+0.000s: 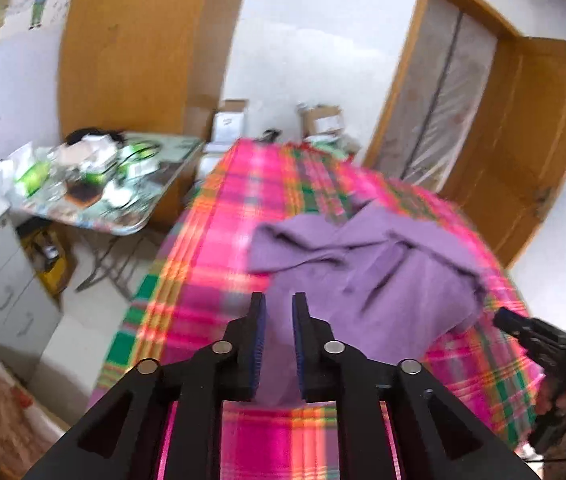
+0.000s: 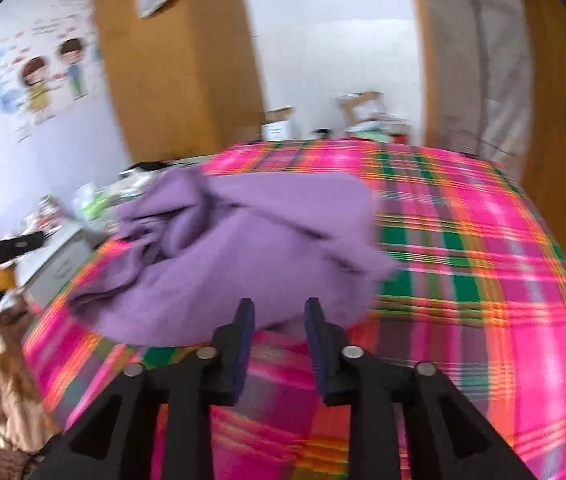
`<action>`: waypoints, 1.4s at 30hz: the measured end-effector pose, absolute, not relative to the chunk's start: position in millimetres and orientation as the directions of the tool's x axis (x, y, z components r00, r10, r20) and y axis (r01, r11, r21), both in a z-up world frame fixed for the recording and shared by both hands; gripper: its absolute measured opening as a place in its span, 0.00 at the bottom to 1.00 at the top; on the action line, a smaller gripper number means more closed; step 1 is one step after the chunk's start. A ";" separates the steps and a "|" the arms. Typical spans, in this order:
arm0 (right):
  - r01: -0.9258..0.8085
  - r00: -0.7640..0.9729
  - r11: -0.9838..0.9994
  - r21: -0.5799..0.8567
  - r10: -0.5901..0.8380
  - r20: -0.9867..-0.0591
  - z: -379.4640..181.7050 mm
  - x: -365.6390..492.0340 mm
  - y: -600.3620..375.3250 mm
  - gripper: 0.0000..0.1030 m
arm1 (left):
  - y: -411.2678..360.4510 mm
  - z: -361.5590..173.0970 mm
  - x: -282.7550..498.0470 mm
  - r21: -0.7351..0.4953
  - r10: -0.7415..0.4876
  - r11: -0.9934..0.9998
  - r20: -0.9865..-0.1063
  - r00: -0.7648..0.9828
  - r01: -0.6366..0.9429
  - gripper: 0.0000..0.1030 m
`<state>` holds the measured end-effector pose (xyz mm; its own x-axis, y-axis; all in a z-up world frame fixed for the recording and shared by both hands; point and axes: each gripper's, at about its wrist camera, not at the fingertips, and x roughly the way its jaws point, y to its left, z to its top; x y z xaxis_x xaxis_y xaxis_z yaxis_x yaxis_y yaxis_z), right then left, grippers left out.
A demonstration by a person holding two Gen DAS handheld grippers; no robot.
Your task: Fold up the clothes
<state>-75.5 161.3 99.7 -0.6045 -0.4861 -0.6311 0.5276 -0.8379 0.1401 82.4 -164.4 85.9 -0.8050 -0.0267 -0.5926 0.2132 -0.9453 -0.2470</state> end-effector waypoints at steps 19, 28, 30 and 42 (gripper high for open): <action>0.475 -0.558 -0.842 0.255 -0.513 -0.653 66.2 -147.9 179.7 0.31 | -10.2 81.1 -86.1 -0.427 0.504 -0.859 -0.605 -0.616 -0.284 0.24; 0.519 -0.571 -0.812 0.268 -0.562 -0.599 71.1 -146.9 174.5 0.06 | 10.1 66.6 -139.6 -0.564 0.608 -0.787 -0.639 -0.471 -0.251 0.32; 0.532 -0.574 -0.801 0.274 -0.579 -0.578 74.2 -144.1 173.9 0.06 | 7.4 65.1 -142.3 -0.584 0.618 -0.777 -0.635 -0.463 -0.235 0.32; 0.639 -0.562 -0.728 0.247 -0.662 -0.496 101.4 -125.7 143.0 0.06 | -26.5 76.7 -134.5 -0.653 0.642 -0.737 -0.595 -0.484 -0.174 0.29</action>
